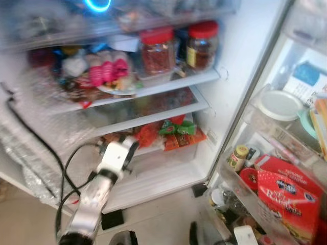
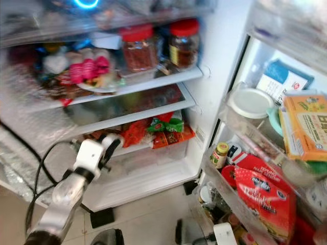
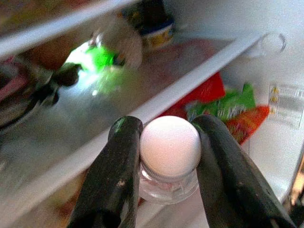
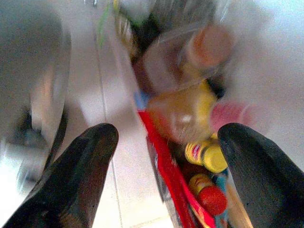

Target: Restocking fridge

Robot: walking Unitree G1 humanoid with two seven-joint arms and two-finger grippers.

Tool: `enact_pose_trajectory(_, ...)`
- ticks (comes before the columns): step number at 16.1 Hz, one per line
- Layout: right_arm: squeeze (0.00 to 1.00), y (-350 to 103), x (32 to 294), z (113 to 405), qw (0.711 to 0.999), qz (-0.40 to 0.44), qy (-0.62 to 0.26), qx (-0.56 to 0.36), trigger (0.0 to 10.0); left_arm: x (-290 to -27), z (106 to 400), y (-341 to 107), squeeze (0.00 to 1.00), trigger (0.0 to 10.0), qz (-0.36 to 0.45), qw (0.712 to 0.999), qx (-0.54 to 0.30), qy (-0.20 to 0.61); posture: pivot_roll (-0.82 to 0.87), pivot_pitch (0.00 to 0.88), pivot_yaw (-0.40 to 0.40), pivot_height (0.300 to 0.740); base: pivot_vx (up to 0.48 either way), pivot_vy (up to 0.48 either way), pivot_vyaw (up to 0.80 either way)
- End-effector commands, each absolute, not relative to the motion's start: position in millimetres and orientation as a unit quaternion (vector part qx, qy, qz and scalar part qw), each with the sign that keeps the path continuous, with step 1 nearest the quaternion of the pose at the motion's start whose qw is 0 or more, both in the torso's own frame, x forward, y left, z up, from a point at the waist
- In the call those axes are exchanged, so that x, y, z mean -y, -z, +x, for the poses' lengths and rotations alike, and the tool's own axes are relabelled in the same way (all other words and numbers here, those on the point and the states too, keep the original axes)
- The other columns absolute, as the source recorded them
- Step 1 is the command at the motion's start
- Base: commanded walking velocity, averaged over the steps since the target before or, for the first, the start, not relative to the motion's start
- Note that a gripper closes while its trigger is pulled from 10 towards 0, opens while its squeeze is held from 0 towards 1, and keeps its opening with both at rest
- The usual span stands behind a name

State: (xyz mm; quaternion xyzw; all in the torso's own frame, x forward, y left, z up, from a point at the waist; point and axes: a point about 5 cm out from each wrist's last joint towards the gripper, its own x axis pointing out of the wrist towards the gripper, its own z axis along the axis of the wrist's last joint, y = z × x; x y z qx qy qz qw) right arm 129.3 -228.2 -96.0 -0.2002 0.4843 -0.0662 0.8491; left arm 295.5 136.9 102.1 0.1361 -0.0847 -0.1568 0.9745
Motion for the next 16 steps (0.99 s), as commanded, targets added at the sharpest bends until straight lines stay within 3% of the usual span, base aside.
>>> enact_pose_trajectory(1,0.0,97.4,231.6,123.7,0.843,-0.202,0.068,-0.494,10.0,-132.9,293.5,-103.6,0.0,10.0,0.145,0.971,0.093,0.167,-0.12,0.085,0.038,0.632,0.304,0.0,0.0)
enact_pose_trajectory(12,0.0,98.5,229.5,121.9,0.842,-0.199,0.065,-0.497,10.0,-135.8,293.4,-117.4,0.0,10.0,0.186,0.96,0.139,0.154,-0.12,0.089,0.04,0.632,0.282,0.0,0.0)
enact_pose_trajectory(16,0.0,98.9,229.1,120.9,0.842,-0.198,0.065,-0.498,10.0,-135.1,293.0,-117.7,0.0,10.0,0.198,0.957,0.141,0.156,-0.12,0.094,0.04,0.632,0.0,0.0,0.0)
